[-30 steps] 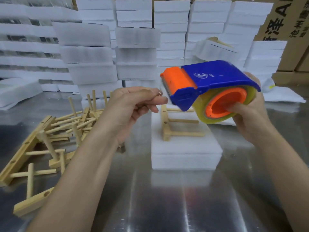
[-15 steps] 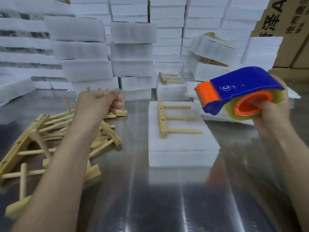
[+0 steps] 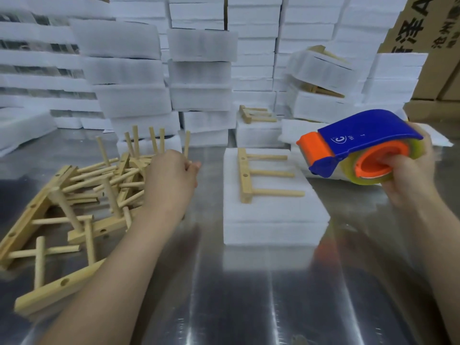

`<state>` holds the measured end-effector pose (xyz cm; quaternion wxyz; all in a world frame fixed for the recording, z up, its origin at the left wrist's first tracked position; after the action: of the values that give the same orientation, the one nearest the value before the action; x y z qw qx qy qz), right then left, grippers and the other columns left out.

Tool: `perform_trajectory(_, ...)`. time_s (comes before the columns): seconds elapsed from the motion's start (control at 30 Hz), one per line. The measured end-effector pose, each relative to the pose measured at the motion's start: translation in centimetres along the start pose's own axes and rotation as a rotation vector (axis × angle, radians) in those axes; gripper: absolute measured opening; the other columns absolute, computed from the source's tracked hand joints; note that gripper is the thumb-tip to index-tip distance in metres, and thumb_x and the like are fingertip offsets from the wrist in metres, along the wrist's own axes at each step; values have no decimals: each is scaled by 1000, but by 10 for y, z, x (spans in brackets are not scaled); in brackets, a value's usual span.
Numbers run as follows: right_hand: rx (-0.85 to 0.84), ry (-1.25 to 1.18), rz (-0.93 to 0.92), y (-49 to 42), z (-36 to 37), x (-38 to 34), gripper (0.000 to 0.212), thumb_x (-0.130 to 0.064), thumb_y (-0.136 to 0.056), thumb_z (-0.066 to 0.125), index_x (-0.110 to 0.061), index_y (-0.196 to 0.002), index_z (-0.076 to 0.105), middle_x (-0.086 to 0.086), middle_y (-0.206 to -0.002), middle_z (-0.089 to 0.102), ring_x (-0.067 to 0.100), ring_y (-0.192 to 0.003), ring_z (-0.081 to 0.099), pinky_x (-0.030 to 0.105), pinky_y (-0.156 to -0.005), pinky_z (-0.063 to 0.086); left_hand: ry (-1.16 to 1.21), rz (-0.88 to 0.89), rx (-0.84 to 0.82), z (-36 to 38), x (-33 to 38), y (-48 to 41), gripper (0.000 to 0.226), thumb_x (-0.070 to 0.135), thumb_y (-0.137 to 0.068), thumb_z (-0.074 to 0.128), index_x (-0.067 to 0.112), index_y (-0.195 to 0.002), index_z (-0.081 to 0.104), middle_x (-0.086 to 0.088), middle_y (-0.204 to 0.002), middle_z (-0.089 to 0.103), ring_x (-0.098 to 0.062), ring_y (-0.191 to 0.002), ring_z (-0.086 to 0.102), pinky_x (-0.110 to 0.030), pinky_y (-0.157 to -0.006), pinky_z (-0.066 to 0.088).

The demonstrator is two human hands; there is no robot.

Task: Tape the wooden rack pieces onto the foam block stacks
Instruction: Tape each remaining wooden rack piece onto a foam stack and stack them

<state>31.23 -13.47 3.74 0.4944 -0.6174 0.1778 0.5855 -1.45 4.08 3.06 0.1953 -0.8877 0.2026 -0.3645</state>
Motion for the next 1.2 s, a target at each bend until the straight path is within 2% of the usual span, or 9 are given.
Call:
perform_trajectory(0.3, 20, -11, 28, 1, -2, -2, 62, 14, -81, 55, -30, -123, 47, -10, -102, 67, 7, -93, 69, 24, -74, 58, -174, 6, -283, 32, 9, 19, 37, 24, -94, 54, 1, -67, 64, -14, -70, 64, -31, -70, 62, -39, -68, 52)
perform_trajectory(0.43, 5, -12, 38, 0, -3, 0, 61, 13, -81, 56, -34, -120, 48, -6, -110, 67, 12, -101, 68, 28, -77, 58, -318, 77, -299, 39, 15, 28, 33, 8, -90, 45, 11, -57, 43, -8, -65, 52, -30, -67, 54, -32, -55, 34)
perform_trajectory(0.5, 8, -16, 39, -1, -3, 1, 61, 12, -80, 56, -35, -118, 50, -6, -109, 68, 11, -101, 68, 28, -77, 58, -470, 130, -295, 42, 17, 30, 14, 9, -91, 43, 13, -83, 55, -7, -90, 61, -29, -85, 59, -31, -59, 33)
perform_trajectory(0.57, 16, -18, 34, -2, -3, 2, 60, 12, -79, 57, -37, -114, 51, -11, -102, 69, 8, -97, 69, 25, -73, 59, -574, 163, -392, 48, 16, 34, 31, 21, -95, 44, 19, -126, 44, -5, -110, 55, -27, -103, 58, -32, -63, 34)
perform_trajectory(0.6, 20, -19, 32, -2, -4, 2, 60, 11, -79, 58, -38, -113, 52, -13, -99, 70, 7, -96, 69, 24, -72, 59, -571, 171, -445, 50, 15, 35, 34, 24, -96, 44, 21, -129, 41, -3, -111, 51, -27, -105, 58, -32, -64, 35)
perform_trajectory(0.73, 17, -36, 24, -5, -6, 4, 61, 11, -77, 58, -37, -114, 52, -11, -101, 70, 11, -99, 69, 26, -74, 59, -357, 140, -422, 40, 15, 27, 12, 16, -93, 46, 12, -90, 57, -7, -94, 53, -32, -94, 59, -38, -71, 48)
perform_trajectory(0.83, 7, -43, 29, -7, -6, 6, 64, 14, -75, 56, -35, -115, 51, -7, -103, 69, 12, -97, 69, 26, -73, 58, -120, 150, -155, 18, 31, 6, 19, 2, -89, 43, 5, -73, 53, -13, -82, 54, -39, -92, 58, -39, -67, 48)
perform_trajectory(1.1, 27, -20, 77, -5, -7, 12, 67, 21, -76, 51, -32, -117, 50, -5, -103, 66, 5, -86, 68, 21, -64, 56, -181, 232, -348, 73, 126, -24, 38, 10, -90, 43, 11, -125, 58, -10, -129, 57, -30, -120, 50, -35, -98, 36)
perform_trajectory(1.2, 7, -1, 99, -7, -9, 10, 69, 21, -74, 47, -35, -114, 51, -6, -98, 66, 3, -78, 68, 20, -57, 54, -356, 306, -509, 101, 118, -25, 42, 28, -101, 22, 16, -126, 55, -11, -130, 56, -30, -121, 49, -44, -113, 23)
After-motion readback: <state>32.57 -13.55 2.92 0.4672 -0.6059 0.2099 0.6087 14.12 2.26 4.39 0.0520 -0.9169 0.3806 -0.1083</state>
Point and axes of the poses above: each hand's wrist, its own y-axis away from the middle knuckle, its own z-axis out of the palm, x = y × z, the point moved 2 cm from there along -y, towards the middle knuckle
